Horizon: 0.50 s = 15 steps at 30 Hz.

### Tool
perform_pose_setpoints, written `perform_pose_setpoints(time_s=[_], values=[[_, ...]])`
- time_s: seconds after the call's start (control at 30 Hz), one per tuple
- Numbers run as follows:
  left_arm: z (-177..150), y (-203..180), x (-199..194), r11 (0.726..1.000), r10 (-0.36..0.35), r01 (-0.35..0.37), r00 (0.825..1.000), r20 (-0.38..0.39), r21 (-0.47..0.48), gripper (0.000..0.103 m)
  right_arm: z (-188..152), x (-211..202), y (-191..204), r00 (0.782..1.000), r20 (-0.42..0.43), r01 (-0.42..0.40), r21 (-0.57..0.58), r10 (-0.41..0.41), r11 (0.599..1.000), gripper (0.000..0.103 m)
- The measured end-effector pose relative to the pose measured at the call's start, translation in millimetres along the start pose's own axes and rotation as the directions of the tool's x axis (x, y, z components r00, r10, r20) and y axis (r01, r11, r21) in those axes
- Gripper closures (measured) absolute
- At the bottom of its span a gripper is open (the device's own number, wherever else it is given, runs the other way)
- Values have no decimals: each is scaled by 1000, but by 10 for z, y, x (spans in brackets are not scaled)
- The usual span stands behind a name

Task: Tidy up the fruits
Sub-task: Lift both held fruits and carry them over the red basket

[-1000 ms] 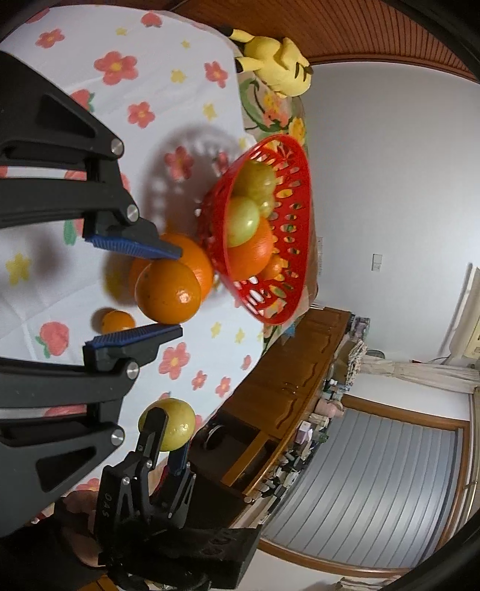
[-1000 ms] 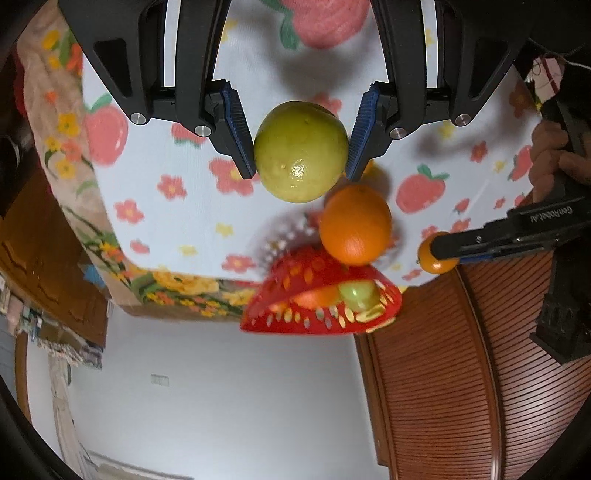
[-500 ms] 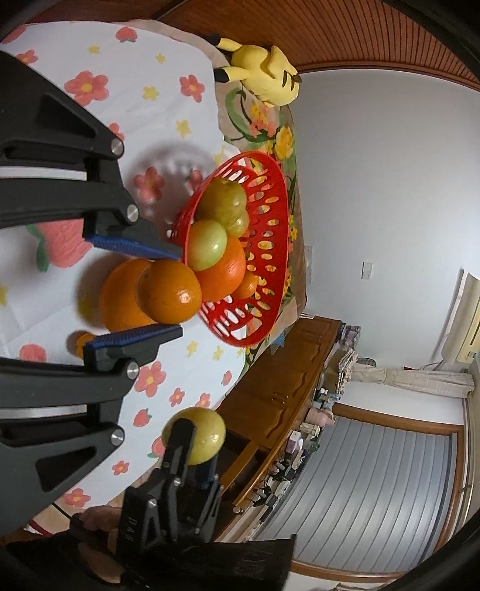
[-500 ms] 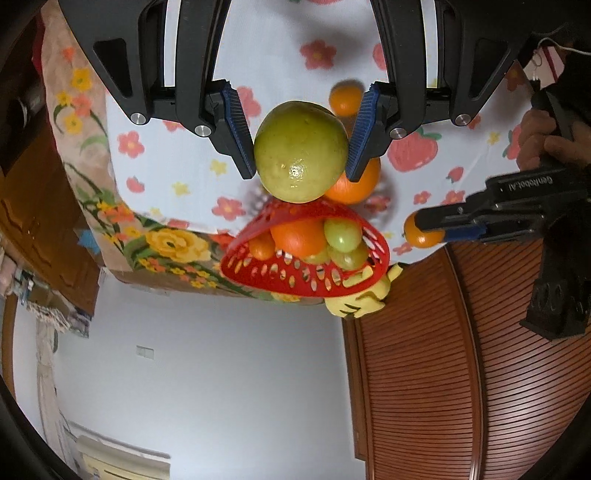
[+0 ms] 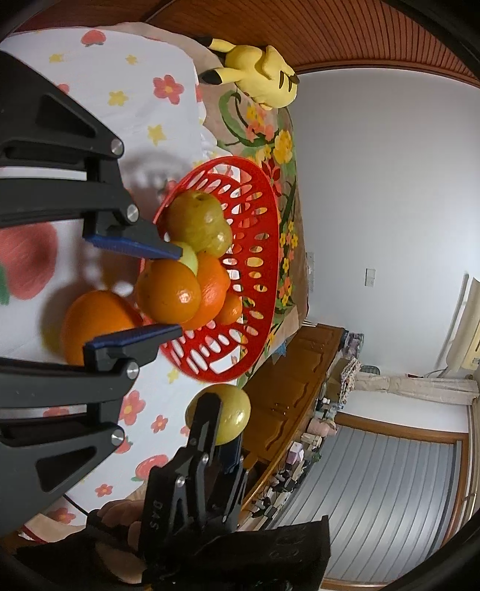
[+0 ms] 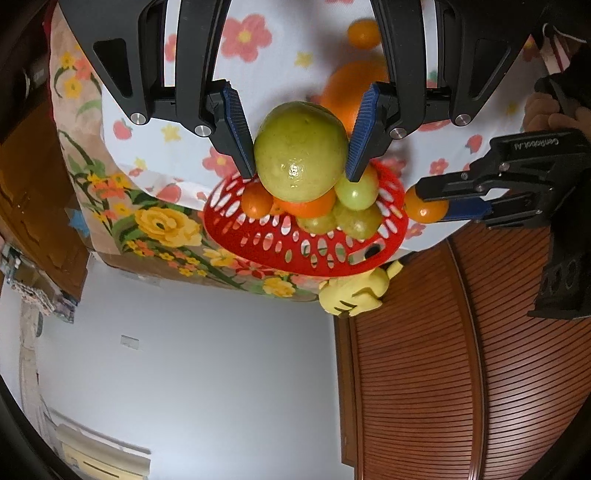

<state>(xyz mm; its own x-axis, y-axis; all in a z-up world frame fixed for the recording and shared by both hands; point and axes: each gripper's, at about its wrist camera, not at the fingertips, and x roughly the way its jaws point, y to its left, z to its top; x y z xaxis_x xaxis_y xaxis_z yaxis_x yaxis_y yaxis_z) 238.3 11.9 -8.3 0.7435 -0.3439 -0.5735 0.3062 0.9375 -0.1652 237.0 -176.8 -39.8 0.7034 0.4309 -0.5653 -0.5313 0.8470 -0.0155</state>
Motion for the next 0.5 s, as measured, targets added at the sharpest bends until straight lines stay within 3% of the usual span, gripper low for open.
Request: perform_pose_setpoints(time_s=[0.5], values=[[251, 135, 443, 1000, 6, -6, 1000, -25, 1, 70, 132, 623, -222, 997, -68, -30, -4, 30, 1000, 52]])
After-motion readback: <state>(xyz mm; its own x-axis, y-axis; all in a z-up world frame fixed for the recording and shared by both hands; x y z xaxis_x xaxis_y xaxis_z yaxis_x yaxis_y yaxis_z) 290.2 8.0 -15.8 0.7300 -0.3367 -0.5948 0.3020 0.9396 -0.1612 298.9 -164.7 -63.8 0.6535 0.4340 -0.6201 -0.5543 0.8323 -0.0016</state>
